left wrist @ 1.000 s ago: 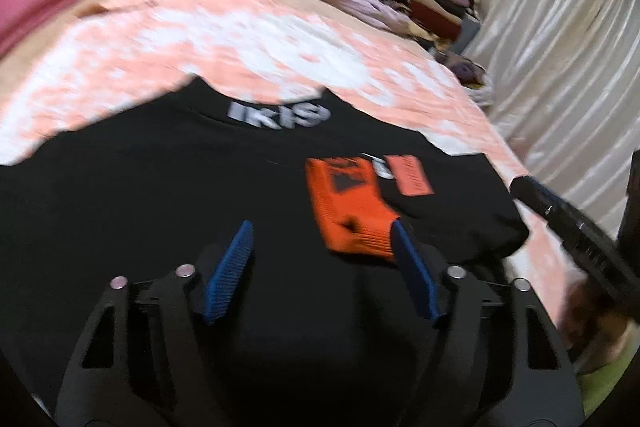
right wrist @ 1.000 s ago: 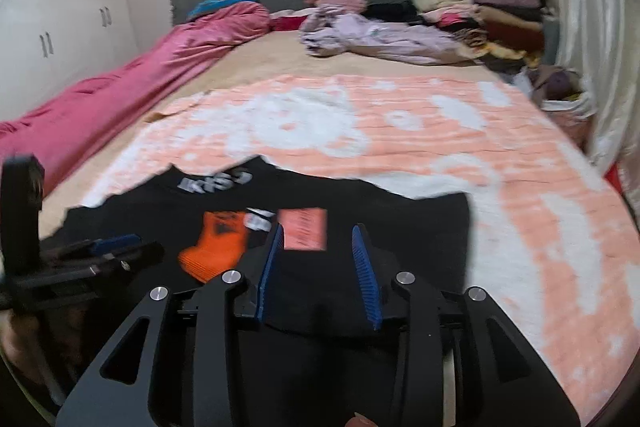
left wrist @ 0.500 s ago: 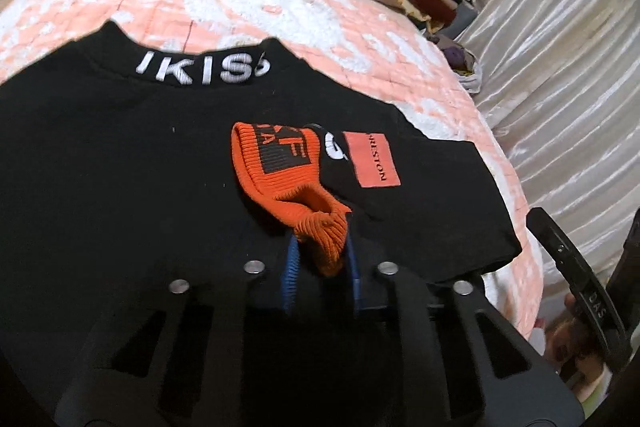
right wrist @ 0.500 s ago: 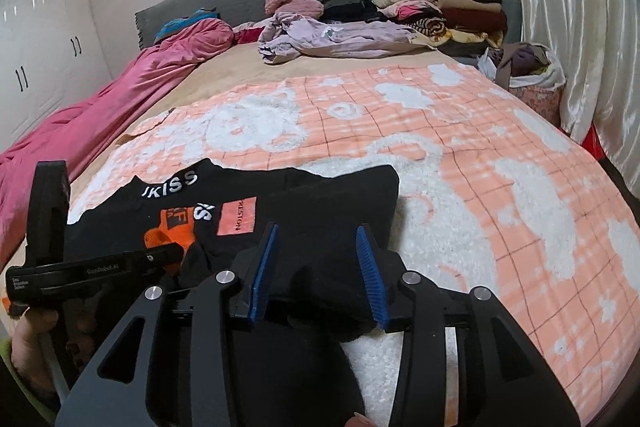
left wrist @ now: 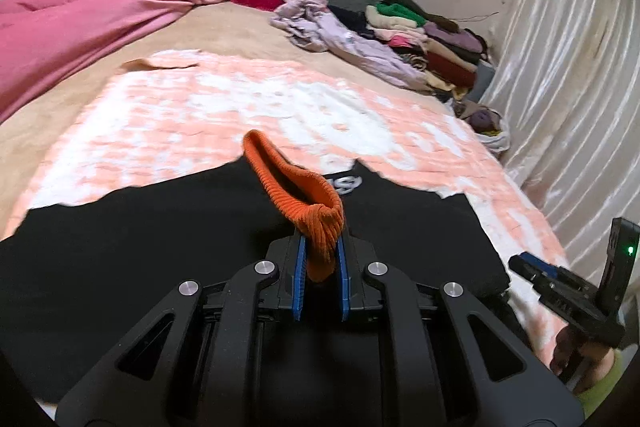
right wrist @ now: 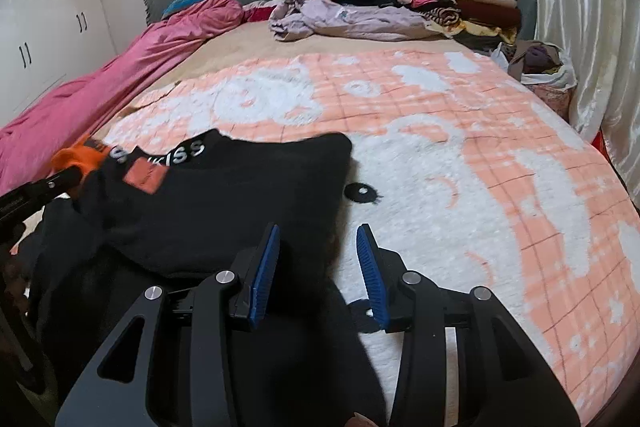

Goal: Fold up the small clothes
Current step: 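Grasp the folded orange cuff with the left tool and lift it, then lower the orange cuff flat onto the shirt and open the left tool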

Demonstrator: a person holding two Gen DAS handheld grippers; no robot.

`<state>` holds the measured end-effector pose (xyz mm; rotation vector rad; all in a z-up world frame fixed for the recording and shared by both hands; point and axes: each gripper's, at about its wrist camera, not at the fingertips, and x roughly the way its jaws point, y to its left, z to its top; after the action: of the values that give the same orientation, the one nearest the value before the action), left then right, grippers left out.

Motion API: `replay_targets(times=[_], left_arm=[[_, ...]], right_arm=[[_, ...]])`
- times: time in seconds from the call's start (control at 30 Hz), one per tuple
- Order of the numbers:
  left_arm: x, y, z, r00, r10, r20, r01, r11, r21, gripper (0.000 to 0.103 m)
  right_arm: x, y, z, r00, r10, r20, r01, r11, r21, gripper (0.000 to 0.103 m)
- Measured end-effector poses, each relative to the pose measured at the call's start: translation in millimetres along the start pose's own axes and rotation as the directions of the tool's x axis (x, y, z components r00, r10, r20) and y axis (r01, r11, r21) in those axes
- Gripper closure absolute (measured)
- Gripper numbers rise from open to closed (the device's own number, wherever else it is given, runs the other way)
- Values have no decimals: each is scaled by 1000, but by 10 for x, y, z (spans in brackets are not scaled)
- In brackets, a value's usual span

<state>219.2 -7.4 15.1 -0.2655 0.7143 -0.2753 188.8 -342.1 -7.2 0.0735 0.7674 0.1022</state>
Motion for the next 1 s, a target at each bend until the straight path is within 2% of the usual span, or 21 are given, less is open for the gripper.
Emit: replay_targets(times=[0.2, 0.3, 0.57, 0.7, 0.83, 1.0], left_arm=[[43, 289, -198, 996, 17, -89, -21, 998, -54, 97], [-3, 349, -265, 996, 14, -89, -20, 998, -60, 97], [-27, 517, -311, 995, 38, -93, -46, 995, -89, 96], [64, 602, -345, 990, 20, -140, -37, 992, -118, 95], [9, 656, -334, 991, 16, -132, -33, 991, -130, 91], [-65, 712, -307, 993, -10, -122, -10, 987, -163, 90]], right_arm=[[98, 101, -24, 999, -13, -33, 13, 1000, -11, 64], [124, 126, -25, 999, -27, -38, 26, 999, -25, 55], [326, 105, -68, 993, -61, -98, 58, 998, -34, 55], [450, 9, -159, 983, -105, -152, 102, 994, -26, 50], [453, -24, -184, 982, -108, -154, 106, 994, -15, 46], [441, -25, -184, 982, -111, -152, 110, 994, -14, 43]])
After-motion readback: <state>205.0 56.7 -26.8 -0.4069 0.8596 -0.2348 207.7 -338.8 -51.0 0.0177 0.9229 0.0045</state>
